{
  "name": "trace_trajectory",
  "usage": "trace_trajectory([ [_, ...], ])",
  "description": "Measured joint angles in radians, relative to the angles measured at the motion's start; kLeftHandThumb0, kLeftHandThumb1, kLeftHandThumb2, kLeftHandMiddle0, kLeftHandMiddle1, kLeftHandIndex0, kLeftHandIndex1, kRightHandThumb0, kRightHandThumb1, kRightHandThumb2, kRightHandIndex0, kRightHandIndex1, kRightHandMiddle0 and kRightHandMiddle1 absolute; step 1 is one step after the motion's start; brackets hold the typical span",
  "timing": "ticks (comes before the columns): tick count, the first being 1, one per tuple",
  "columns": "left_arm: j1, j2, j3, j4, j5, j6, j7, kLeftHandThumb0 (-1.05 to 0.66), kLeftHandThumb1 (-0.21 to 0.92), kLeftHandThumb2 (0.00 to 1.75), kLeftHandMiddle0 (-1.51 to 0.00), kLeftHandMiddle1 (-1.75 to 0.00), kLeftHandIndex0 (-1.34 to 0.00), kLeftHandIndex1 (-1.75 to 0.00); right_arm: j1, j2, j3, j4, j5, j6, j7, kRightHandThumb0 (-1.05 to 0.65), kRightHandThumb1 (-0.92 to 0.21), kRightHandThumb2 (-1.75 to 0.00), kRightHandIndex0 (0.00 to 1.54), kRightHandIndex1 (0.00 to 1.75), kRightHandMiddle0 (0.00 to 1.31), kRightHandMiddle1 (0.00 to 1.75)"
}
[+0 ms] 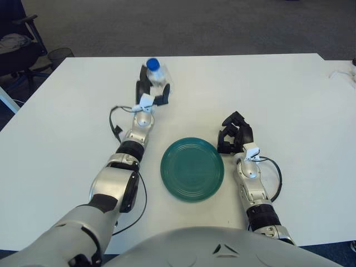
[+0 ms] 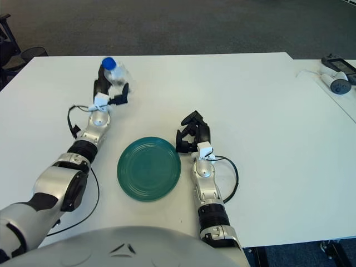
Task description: Put the bottle into the plate.
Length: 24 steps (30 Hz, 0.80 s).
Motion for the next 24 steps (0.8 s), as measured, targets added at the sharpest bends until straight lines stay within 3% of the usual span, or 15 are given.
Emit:
trace_trajectory([
  [8, 0.130, 0.023, -0.052, -0.344, 0.011, -0.037, -0.121, -0.46, 0.32, 1.30, -1.17, -1.75, -0.60, -1.75, -0.001, 0.000, 0.000, 0.000, 0.000, -0.001, 0.005, 0.00, -0.08, -1.57, 0.80, 1.69, 0.56, 1.75],
  [12, 0.214, 0.068, -0.097, -0.484, 0.023, -0.111, -0.214, -0.46, 0.32, 1.31, -1.16, -1.75, -0.60, -1.75, 0.002, 0.000, -0.001, 0.008, 0.003, 0.000, 0.013, 0.00, -0.08, -1.57, 0.80, 1.69, 0.56, 1.75],
  [17, 0.253, 0.124, -0.154, -0.526, -0.037, -0.257, -0.362, -0.47, 0.32, 1.31, -1.16, -1.75, -0.60, -1.75, 0.003, -0.003, -0.004, 0.014, 0.004, 0.000, 0.018, 0.00, -0.08, -1.57, 0.80, 1.69, 0.56, 1.75],
  [24, 0.258, 0.175, -0.224, -0.534, -0.205, -0.299, -0.593, -0.47, 0.31, 1.32, -1.16, -1.75, -0.61, -1.75, -0.007, -0.002, -0.006, 0.025, 0.009, -0.005, 0.032, 0.00, -0.07, -1.59, 0.80, 1.69, 0.57, 1.75],
])
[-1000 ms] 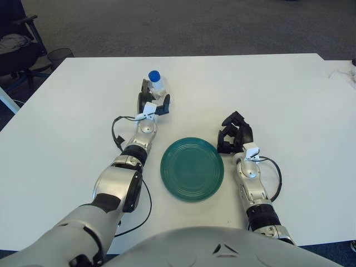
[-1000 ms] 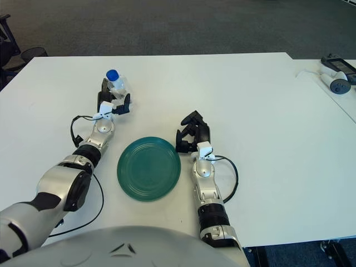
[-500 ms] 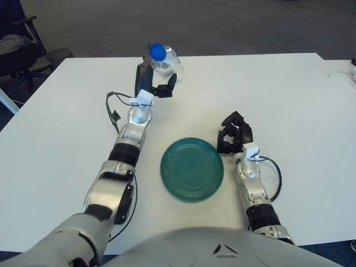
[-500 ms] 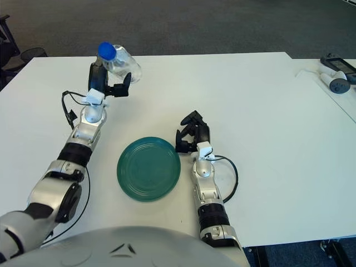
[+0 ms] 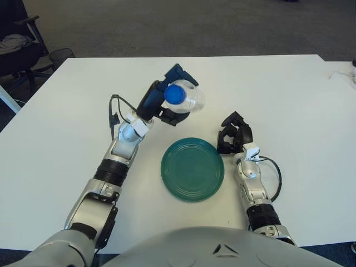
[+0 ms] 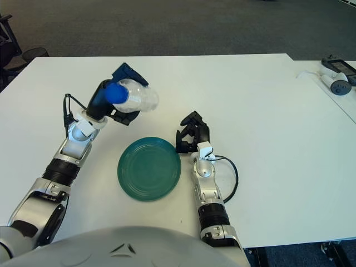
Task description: Put the bottle into the plate.
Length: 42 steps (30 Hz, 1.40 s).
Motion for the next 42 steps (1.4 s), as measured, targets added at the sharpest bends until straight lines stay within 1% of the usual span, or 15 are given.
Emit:
trace_trajectory([
  [3, -0.013, 0.038, -0.027, 0.003, -0.020, -0.020, -0.102, -0.47, 0.32, 1.31, -1.17, -1.75, -0.61, -1.75, 0.000, 0.001, 0.001, 0.002, -0.001, -0.008, -0.001, 0.00, -0.07, -1.59, 0.80, 1.70, 0.57, 1.75],
  [5, -0.026, 0.052, -0.036, 0.020, -0.007, -0.062, -0.137, -0.47, 0.32, 1.31, -1.17, -1.75, -0.60, -1.75, 0.001, 0.001, 0.001, 0.004, -0.004, -0.015, -0.007, 0.00, -0.07, -1.60, 0.80, 1.72, 0.57, 1.75],
  [7, -0.039, 0.059, -0.036, 0.043, 0.032, -0.123, -0.149, -0.47, 0.32, 1.30, -1.18, -1.75, -0.60, -1.75, 0.002, 0.002, 0.003, 0.007, -0.009, -0.020, -0.017, 0.00, -0.07, -1.60, 0.80, 1.72, 0.57, 1.75],
  [10, -0.048, 0.063, -0.033, 0.070, 0.089, -0.196, -0.151, -0.47, 0.33, 1.30, -1.19, -1.75, -0.60, -1.75, 0.001, 0.003, 0.006, 0.009, -0.014, -0.020, -0.027, 0.00, -0.07, -1.60, 0.79, 1.73, 0.57, 1.75],
  [14, -0.050, 0.063, -0.022, 0.088, 0.191, -0.258, -0.140, -0.47, 0.33, 1.29, -1.20, -1.75, -0.60, -1.75, 0.000, 0.002, 0.007, 0.007, -0.020, -0.011, -0.037, 0.00, -0.07, -1.60, 0.79, 1.73, 0.57, 1.75],
  [19, -0.043, 0.060, 0.000, 0.090, 0.304, -0.296, -0.102, -0.47, 0.34, 1.28, -1.22, -1.75, -0.59, -1.75, -0.004, 0.002, 0.006, 0.004, -0.018, 0.004, -0.038, 0.00, -0.07, -1.58, 0.80, 1.70, 0.57, 1.75],
  [23, -0.017, 0.060, 0.013, 0.066, 0.369, -0.297, -0.072, -0.47, 0.34, 1.28, -1.24, -1.75, -0.59, -1.75, -0.006, 0.002, 0.004, 0.006, -0.009, 0.004, -0.029, 0.00, -0.07, -1.58, 0.81, 1.68, 0.57, 1.75],
  [25, -0.003, 0.059, 0.026, 0.051, 0.426, -0.301, -0.047, -0.47, 0.34, 1.28, -1.24, -1.75, -0.59, -1.75, -0.008, 0.002, 0.002, 0.007, -0.006, 0.004, -0.025, 0.00, -0.07, -1.58, 0.81, 1.68, 0.57, 1.75],
  [29, 0.018, 0.058, 0.068, 0.020, 0.604, -0.326, 0.041, -0.48, 0.32, 1.31, -1.25, -1.75, -0.61, -1.75, -0.009, 0.002, 0.000, 0.009, -0.004, 0.001, -0.023, 0.00, -0.07, -1.58, 0.81, 1.67, 0.57, 1.75],
  [32, 0.029, 0.060, 0.084, 0.006, 0.726, -0.339, 0.125, -0.48, 0.31, 1.32, -1.25, -1.75, -0.62, -1.75, -0.011, 0.003, -0.002, 0.012, -0.002, 0.001, -0.023, 0.00, -0.07, -1.58, 0.81, 1.68, 0.57, 1.75],
  [34, 0.035, 0.063, 0.084, 0.003, 0.798, -0.344, 0.179, -0.48, 0.31, 1.32, -1.25, -1.75, -0.62, -1.75, -0.014, 0.003, -0.004, 0.016, -0.002, 0.001, -0.023, 0.00, -0.07, -1.58, 0.81, 1.68, 0.57, 1.75],
  [37, 0.042, 0.070, 0.077, -0.001, 0.878, -0.345, 0.241, -0.48, 0.30, 1.33, -1.26, -1.75, -0.62, -1.75, -0.017, 0.003, -0.006, 0.020, -0.001, 0.001, -0.023, 0.00, -0.07, -1.58, 0.81, 1.68, 0.57, 1.75],
  [42, 0.044, 0.089, 0.051, -0.027, 1.018, -0.321, 0.377, -0.49, 0.28, 1.36, -1.27, -1.75, -0.64, -1.75, -0.022, 0.003, -0.009, 0.025, -0.001, 0.000, -0.022, 0.00, -0.07, -1.58, 0.82, 1.67, 0.58, 1.75],
])
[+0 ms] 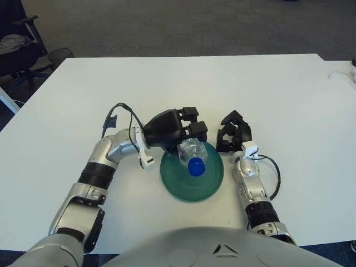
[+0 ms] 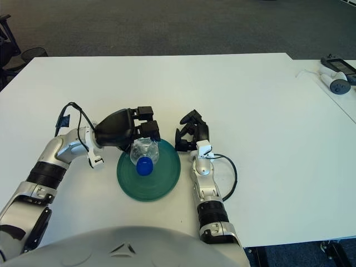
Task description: Put the bottle into the plate.
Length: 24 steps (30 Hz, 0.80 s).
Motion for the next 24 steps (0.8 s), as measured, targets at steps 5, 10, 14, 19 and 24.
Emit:
trace_trajectory([
  [5, 0.003, 0.020, -0.044, -0.029, 0.100, 0.049, 0.119, -0.49, 0.28, 1.36, -1.27, -1.75, -0.64, -1.75, -0.008, 0.000, -0.005, 0.008, 0.002, 0.000, 0.007, 0.00, -0.07, -1.58, 0.82, 1.67, 0.57, 1.75],
  [10, -0.003, 0.065, -0.098, -0.074, 0.134, 0.071, 0.132, -0.49, 0.30, 1.34, -1.25, -1.75, -0.63, -1.75, -0.011, 0.001, -0.006, 0.013, 0.001, -0.003, 0.006, 0.00, -0.07, -1.58, 0.80, 1.69, 0.57, 1.75],
  [14, -0.030, 0.116, -0.152, -0.087, 0.119, 0.062, 0.072, -0.47, 0.34, 1.28, -1.24, -1.75, -0.59, -1.75, -0.011, 0.001, -0.006, 0.016, 0.001, -0.007, 0.006, 0.00, -0.08, -1.57, 0.80, 1.68, 0.57, 1.75],
  [19, -0.046, 0.166, -0.186, -0.116, 0.067, 0.061, -0.005, -0.46, 0.37, 1.24, -1.24, -1.75, -0.57, -1.75, -0.014, 0.001, -0.007, 0.019, 0.001, -0.008, 0.009, 0.00, -0.08, -1.57, 0.80, 1.68, 0.56, 1.75],
  [24, -0.046, 0.179, -0.200, -0.141, 0.016, 0.070, -0.045, -0.45, 0.40, 1.21, -1.21, -1.75, -0.55, -1.75, -0.015, 0.001, -0.009, 0.022, 0.002, -0.011, 0.009, 0.00, -0.08, -1.57, 0.80, 1.69, 0.56, 1.75],
])
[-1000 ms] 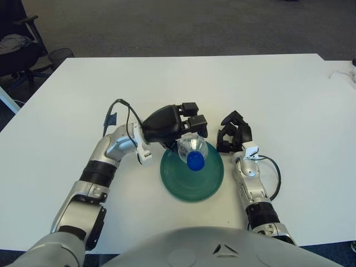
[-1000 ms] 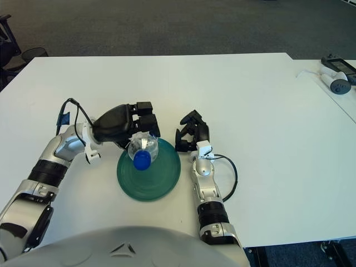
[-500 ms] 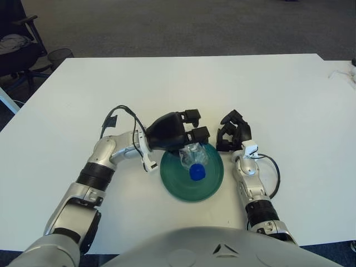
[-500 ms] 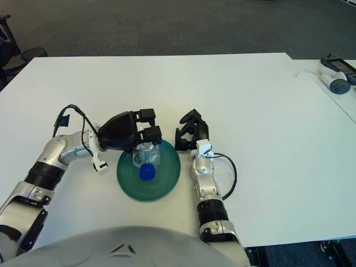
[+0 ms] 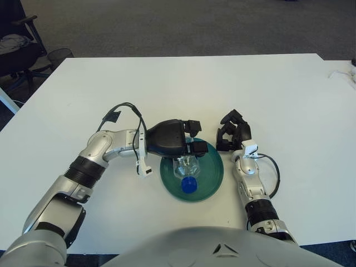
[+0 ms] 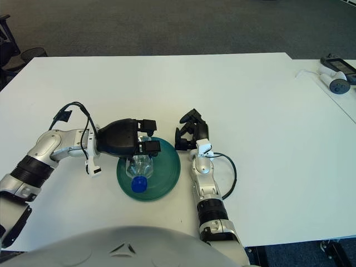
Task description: Put the bottle into the plate.
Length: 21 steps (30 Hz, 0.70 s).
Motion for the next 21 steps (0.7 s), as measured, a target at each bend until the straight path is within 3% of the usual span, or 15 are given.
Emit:
trace_trajectory([
  [3, 0.000, 0.001, -0.001, -0.008, -0.024, -0.003, -0.001, -0.45, 0.41, 1.20, -1.14, -1.75, -0.54, -1.75, -0.001, 0.000, -0.001, 0.004, 0.001, -0.006, 0.002, 0.00, -0.07, -1.58, 0.81, 1.68, 0.57, 1.75],
  [5, -0.002, 0.001, -0.001, -0.009, -0.040, -0.008, 0.004, -0.44, 0.44, 1.16, -0.99, -1.75, -0.51, -1.75, -0.001, 0.000, -0.002, 0.006, 0.004, -0.009, 0.009, 0.00, -0.07, -1.59, 0.82, 1.68, 0.57, 1.75],
  [7, -0.002, -0.001, 0.001, -0.007, -0.058, -0.011, 0.015, -0.42, 0.52, 1.06, -0.84, -1.75, -0.46, -1.75, -0.002, 0.000, -0.004, 0.008, 0.013, -0.014, 0.019, 0.00, -0.06, -1.59, 0.82, 1.68, 0.58, 1.75],
  [9, 0.000, -0.005, 0.005, -0.002, -0.080, -0.018, 0.033, -0.39, 0.71, 0.79, -0.55, -1.75, -0.34, -1.73, -0.002, 0.000, -0.005, 0.009, 0.020, -0.016, 0.026, 0.00, -0.06, -1.59, 0.82, 1.68, 0.58, 1.75],
  [10, 0.003, -0.006, 0.009, 0.003, -0.086, -0.025, 0.051, -0.55, 0.78, 0.70, -0.35, -1.63, -0.22, -1.58, -0.003, 0.000, -0.005, 0.010, 0.020, -0.017, 0.027, 0.00, -0.06, -1.60, 0.82, 1.69, 0.58, 1.75],
  [12, 0.010, -0.007, 0.017, 0.016, -0.080, -0.036, 0.090, -0.72, 0.85, 0.64, -0.19, -1.28, -0.11, -1.31, -0.003, 0.000, -0.004, 0.010, 0.016, -0.017, 0.017, 0.00, -0.07, -1.60, 0.79, 1.72, 0.58, 1.75],
  [13, 0.012, -0.007, 0.020, 0.022, -0.070, -0.040, 0.108, -0.76, 0.87, 0.63, -0.16, -1.20, -0.09, -1.26, -0.002, 0.000, -0.003, 0.009, 0.010, -0.017, 0.008, 0.00, -0.07, -1.60, 0.79, 1.72, 0.58, 1.75],
  [14, 0.013, -0.006, 0.021, 0.028, -0.059, -0.042, 0.125, -0.84, 0.89, 0.64, -0.12, -0.87, -0.06, -0.95, -0.001, 0.000, -0.003, 0.008, 0.001, -0.017, -0.003, 0.00, -0.07, -1.60, 0.79, 1.73, 0.58, 1.75],
  [17, 0.008, 0.004, 0.021, 0.030, 0.003, -0.045, 0.166, -0.97, 0.91, 0.67, -0.07, -0.33, -0.02, -0.44, 0.001, 0.002, 0.003, 0.004, -0.026, -0.014, -0.041, 0.00, -0.05, -1.62, 0.79, 1.74, 0.60, 1.75],
  [21, -0.006, 0.034, 0.018, 0.028, 0.083, -0.051, 0.198, -1.03, 0.92, 0.67, -0.03, -0.09, 0.00, -0.17, 0.001, 0.004, 0.011, -0.005, -0.058, -0.003, -0.084, 0.00, -0.04, -1.64, 0.80, 1.75, 0.61, 1.75],
])
